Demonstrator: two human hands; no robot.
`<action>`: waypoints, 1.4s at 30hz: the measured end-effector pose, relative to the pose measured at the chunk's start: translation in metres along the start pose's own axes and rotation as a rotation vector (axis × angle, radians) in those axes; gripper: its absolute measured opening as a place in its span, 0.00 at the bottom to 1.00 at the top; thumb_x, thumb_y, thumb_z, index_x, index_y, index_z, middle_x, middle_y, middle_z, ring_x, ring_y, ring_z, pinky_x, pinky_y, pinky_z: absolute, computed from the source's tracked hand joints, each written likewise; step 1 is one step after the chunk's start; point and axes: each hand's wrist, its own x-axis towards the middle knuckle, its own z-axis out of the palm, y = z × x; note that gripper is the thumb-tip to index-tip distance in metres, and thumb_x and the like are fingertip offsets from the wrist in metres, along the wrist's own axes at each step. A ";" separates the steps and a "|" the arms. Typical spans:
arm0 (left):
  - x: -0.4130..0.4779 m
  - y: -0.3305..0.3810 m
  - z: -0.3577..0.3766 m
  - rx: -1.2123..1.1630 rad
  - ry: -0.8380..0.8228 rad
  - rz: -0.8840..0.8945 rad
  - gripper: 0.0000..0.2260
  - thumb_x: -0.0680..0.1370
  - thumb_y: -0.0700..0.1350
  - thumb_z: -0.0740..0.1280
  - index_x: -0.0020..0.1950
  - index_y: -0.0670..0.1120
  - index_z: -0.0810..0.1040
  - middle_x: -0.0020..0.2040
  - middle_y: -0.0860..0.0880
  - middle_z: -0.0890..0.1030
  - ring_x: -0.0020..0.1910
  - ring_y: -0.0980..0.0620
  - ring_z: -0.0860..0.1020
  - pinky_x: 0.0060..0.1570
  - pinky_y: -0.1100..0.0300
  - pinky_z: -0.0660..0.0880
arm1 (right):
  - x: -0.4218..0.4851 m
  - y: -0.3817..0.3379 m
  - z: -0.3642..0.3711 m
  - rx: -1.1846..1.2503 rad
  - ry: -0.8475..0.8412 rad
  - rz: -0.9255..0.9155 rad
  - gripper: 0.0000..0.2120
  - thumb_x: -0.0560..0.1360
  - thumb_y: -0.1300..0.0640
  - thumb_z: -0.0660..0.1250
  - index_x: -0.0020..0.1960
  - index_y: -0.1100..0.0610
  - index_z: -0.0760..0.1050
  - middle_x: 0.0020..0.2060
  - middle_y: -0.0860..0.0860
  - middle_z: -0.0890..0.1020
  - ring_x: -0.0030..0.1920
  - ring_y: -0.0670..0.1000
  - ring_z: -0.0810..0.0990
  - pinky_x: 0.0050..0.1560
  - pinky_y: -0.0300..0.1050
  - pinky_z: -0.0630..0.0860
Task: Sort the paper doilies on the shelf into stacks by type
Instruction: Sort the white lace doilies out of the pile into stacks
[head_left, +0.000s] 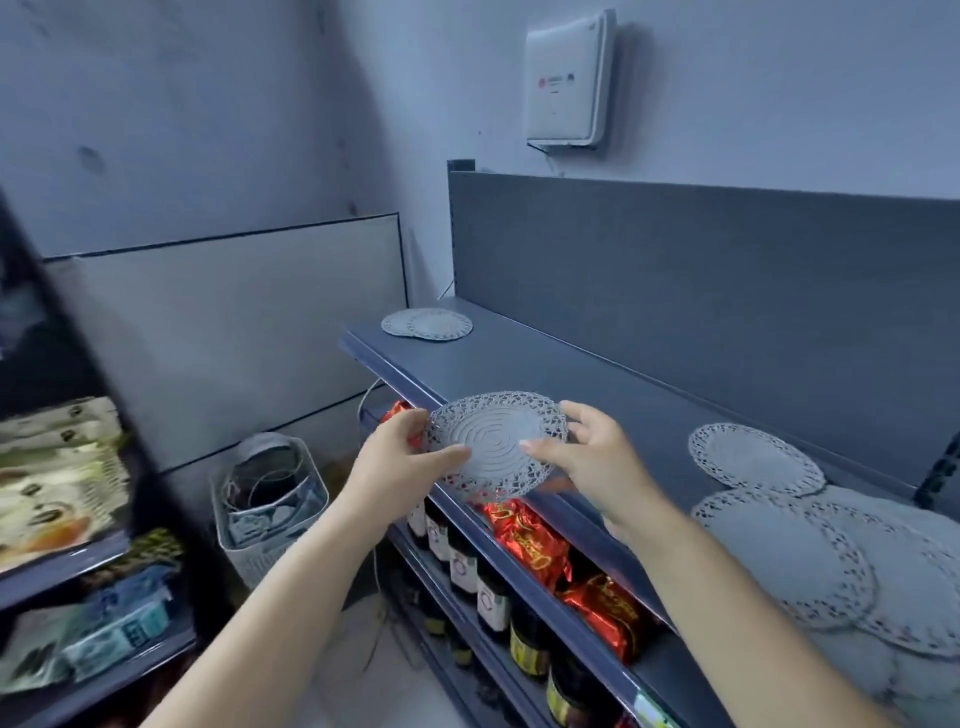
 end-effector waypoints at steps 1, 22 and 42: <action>0.014 -0.006 -0.007 -0.002 0.003 0.003 0.29 0.70 0.49 0.75 0.69 0.45 0.71 0.63 0.50 0.77 0.58 0.51 0.76 0.61 0.58 0.71 | 0.012 0.000 0.012 -0.002 -0.013 -0.002 0.38 0.67 0.58 0.76 0.72 0.54 0.62 0.68 0.52 0.70 0.62 0.56 0.76 0.57 0.59 0.78; 0.389 -0.075 -0.041 0.235 -0.080 -0.013 0.31 0.71 0.54 0.72 0.72 0.49 0.66 0.69 0.51 0.70 0.60 0.52 0.73 0.60 0.58 0.70 | 0.361 0.013 0.137 -0.224 0.009 0.015 0.33 0.70 0.55 0.73 0.72 0.51 0.65 0.67 0.46 0.70 0.62 0.51 0.76 0.64 0.53 0.73; 0.494 -0.004 0.079 0.783 -0.392 0.906 0.30 0.75 0.69 0.50 0.55 0.45 0.73 0.55 0.49 0.79 0.59 0.45 0.72 0.51 0.55 0.67 | 0.347 0.008 0.064 -1.155 0.551 0.321 0.23 0.77 0.45 0.61 0.70 0.47 0.65 0.66 0.42 0.72 0.67 0.48 0.68 0.59 0.43 0.69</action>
